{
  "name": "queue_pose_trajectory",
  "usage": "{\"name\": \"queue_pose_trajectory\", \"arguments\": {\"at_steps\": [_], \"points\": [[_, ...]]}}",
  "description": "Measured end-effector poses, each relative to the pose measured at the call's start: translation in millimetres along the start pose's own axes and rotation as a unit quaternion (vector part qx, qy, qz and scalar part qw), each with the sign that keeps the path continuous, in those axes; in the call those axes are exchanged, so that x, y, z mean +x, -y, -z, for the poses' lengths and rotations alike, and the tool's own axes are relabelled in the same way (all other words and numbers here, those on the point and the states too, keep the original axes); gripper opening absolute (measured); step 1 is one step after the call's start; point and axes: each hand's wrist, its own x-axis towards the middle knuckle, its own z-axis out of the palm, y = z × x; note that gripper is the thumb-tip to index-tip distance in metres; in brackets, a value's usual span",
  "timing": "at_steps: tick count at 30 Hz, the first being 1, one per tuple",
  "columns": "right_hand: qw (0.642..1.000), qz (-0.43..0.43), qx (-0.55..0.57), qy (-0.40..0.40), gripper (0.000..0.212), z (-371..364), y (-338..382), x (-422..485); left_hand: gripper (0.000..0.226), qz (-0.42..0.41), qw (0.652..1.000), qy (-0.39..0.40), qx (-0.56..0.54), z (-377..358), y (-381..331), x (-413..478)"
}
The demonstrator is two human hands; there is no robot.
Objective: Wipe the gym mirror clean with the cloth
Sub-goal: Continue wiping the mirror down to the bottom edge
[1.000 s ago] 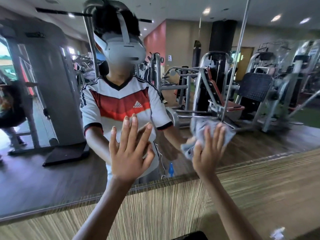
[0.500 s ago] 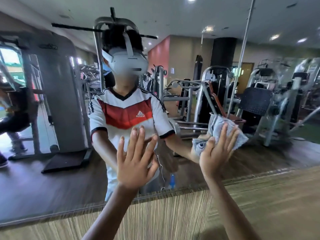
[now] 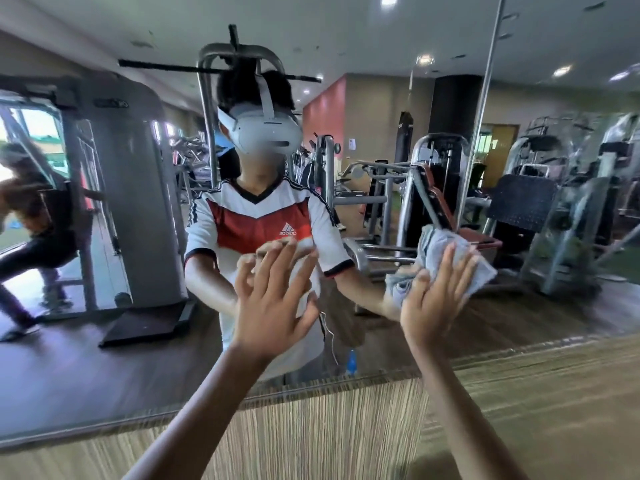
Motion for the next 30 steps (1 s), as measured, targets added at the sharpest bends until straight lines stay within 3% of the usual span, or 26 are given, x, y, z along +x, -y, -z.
{"name": "queue_pose_trajectory", "arguments": {"at_steps": [1,3,8,10,13,17,20,22,24,27,30], "points": [[0.999,-0.041,0.017,-0.021,0.059,-2,19,23,0.053,0.007,1.0,-0.006,-0.004,3,2,14],[0.998,-0.04,0.025,-0.041,0.058,-8,52,55,0.056,0.019,1.0,-0.016,-0.003,5,5,39],[0.978,0.207,-0.013,0.021,0.055,-13,51,12,0.066,0.011,0.999,-0.021,0.046,-2,9,52],[0.969,0.24,-0.033,0.051,0.059,-4,18,-15,0.066,0.008,0.998,-0.023,0.054,-3,8,50],[0.99,0.137,-0.024,0.022,0.06,0,7,2,0.065,0.01,0.997,-0.028,0.064,-4,5,52],[0.999,0.021,0.007,-0.046,0.058,-10,62,58,0.062,0.016,0.998,-0.032,0.055,-4,2,50],[0.996,0.088,0.011,-0.031,0.057,-16,75,45,0.062,0.013,0.998,-0.031,0.052,-3,5,50],[0.982,0.189,-0.005,0.01,0.056,-13,53,16,0.061,0.01,0.998,-0.034,0.048,-3,7,50],[0.97,0.235,-0.035,0.042,0.057,-5,19,-8,0.062,0.009,0.998,-0.037,0.045,-3,6,50],[0.988,0.145,-0.041,0.023,0.058,-1,3,4,0.064,0.011,0.998,-0.035,0.059,-4,3,50],[0.999,0.016,0.004,-0.045,0.058,-11,48,56,0.063,0.008,0.998,-0.035,0.054,-3,3,51]]}}
